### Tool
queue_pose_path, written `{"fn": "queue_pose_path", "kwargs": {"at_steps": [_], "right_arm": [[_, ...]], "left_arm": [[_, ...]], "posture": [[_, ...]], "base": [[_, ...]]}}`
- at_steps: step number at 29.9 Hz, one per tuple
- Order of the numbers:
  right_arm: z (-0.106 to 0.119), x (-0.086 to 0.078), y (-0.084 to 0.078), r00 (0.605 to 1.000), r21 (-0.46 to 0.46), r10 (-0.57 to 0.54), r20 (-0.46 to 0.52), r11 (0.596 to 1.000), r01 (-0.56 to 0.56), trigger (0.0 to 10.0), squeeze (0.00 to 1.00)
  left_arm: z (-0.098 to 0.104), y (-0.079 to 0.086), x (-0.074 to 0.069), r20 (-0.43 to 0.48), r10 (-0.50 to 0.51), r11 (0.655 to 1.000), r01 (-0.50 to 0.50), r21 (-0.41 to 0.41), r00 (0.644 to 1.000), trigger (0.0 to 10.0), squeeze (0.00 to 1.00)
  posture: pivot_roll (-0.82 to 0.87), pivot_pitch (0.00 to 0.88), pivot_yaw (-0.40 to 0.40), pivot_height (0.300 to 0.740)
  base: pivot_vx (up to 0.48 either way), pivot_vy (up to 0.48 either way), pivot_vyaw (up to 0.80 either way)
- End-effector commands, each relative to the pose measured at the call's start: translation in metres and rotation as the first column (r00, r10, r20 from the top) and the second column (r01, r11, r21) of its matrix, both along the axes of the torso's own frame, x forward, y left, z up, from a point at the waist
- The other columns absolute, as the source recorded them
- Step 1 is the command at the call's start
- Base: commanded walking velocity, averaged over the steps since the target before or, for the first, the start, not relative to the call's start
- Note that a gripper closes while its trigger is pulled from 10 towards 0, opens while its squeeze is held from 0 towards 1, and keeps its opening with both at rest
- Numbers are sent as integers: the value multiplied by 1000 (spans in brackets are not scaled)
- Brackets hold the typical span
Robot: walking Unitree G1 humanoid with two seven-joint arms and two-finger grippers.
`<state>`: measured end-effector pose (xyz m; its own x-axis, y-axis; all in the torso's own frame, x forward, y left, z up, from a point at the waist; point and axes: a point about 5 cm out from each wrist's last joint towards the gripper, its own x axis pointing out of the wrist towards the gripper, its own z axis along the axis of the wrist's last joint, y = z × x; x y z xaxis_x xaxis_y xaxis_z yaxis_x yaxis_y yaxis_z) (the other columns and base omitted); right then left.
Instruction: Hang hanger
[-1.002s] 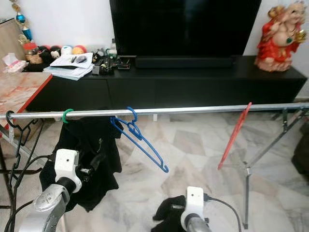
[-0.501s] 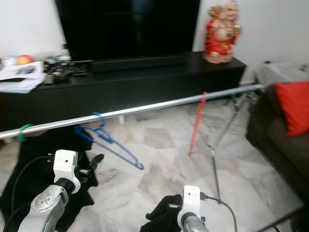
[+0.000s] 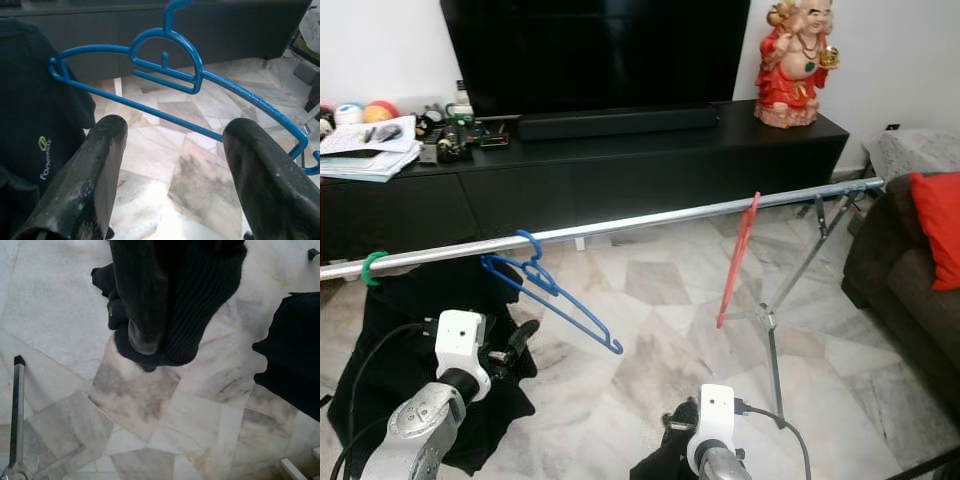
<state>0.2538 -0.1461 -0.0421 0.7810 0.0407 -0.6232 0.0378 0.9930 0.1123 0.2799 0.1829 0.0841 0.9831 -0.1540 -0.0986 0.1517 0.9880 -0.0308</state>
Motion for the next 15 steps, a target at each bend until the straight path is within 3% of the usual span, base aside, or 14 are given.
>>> {"fn": "queue_pose_path", "kwargs": {"at_steps": [1, 15], "right_arm": [[1, 1, 1, 1000, 2, 1, 10, 1000, -1, 10000, 0], [-3, -3, -3, 1000, 0, -5, -13, 1000, 5, 10000, 0]], "left_arm": [[4, 0, -1, 15, 1, 1000, -1, 5, 1000, 10000, 0], [5, 1, 0, 16, 3, 1000, -3, 3, 1000, 10000, 0]], "posture": [[197, 0, 23, 740], [197, 0, 21, 740]], "base": [[251, 0, 0], [325, 0, 0]]}}
